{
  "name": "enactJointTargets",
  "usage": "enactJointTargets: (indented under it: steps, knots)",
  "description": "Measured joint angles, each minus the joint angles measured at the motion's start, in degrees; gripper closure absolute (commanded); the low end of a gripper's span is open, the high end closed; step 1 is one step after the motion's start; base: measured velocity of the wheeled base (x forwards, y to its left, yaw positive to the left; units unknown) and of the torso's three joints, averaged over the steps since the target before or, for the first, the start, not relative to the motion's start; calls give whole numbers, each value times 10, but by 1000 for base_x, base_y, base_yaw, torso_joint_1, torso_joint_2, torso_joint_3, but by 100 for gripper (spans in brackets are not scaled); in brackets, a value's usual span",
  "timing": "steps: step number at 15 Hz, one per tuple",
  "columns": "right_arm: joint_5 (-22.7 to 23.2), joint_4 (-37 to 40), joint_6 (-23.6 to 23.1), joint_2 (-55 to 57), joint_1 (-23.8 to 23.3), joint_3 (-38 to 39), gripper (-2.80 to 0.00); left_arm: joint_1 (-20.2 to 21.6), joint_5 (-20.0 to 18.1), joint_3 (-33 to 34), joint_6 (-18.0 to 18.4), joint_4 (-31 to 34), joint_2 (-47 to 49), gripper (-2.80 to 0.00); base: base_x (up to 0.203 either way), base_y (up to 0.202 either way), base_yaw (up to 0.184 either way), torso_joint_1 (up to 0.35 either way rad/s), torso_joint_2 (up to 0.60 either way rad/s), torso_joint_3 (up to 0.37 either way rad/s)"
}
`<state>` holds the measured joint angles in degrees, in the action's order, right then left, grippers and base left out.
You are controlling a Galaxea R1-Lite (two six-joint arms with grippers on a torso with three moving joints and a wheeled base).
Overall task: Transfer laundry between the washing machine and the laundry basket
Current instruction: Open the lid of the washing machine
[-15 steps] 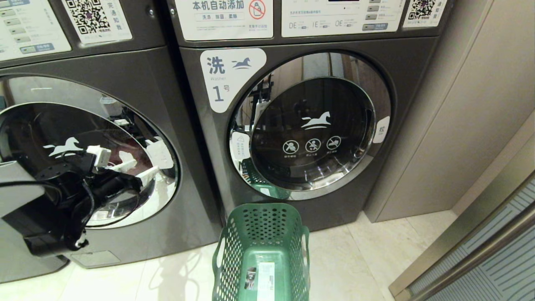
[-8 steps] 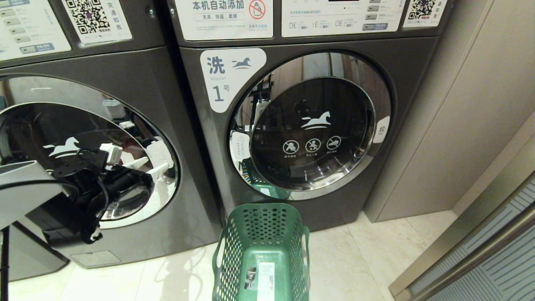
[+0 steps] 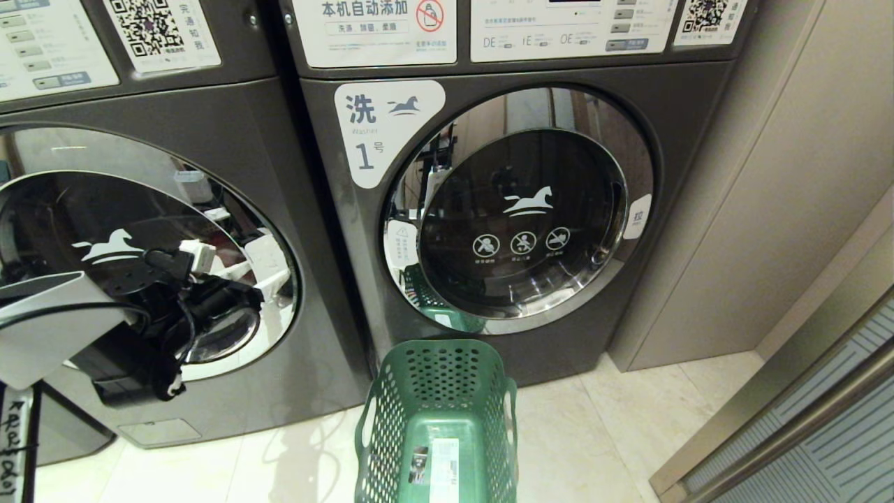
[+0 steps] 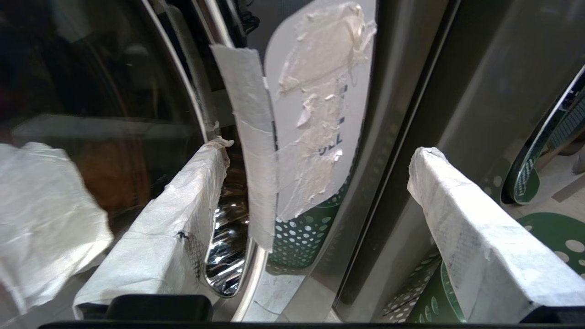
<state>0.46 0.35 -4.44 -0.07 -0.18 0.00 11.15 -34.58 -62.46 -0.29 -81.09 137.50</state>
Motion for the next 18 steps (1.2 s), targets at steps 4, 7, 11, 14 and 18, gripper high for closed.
enactJointTargets:
  steps: [4,7,11,14,18]
  knots:
    - [0,0,0,0,0,0,0,0,-18,-24,-5,0,19,-280,0,0,0,0,0,0]
    - [0,0,0,0,0,0,0,2,-47,-53,-16,0,33,-280,0,0,0,0,0,0]
    - [0,0,0,0,0,0,0,3,-79,-94,-45,1,52,-280,0,0,0,0,0,0]
    - [0,0,0,0,0,0,0,1,-76,-98,-39,-3,59,-280,0,0,0,0,0,0]
    - [0,0,0,0,0,0,0,5,-74,-88,-22,-10,61,-280,0,0,0,0,0,0]
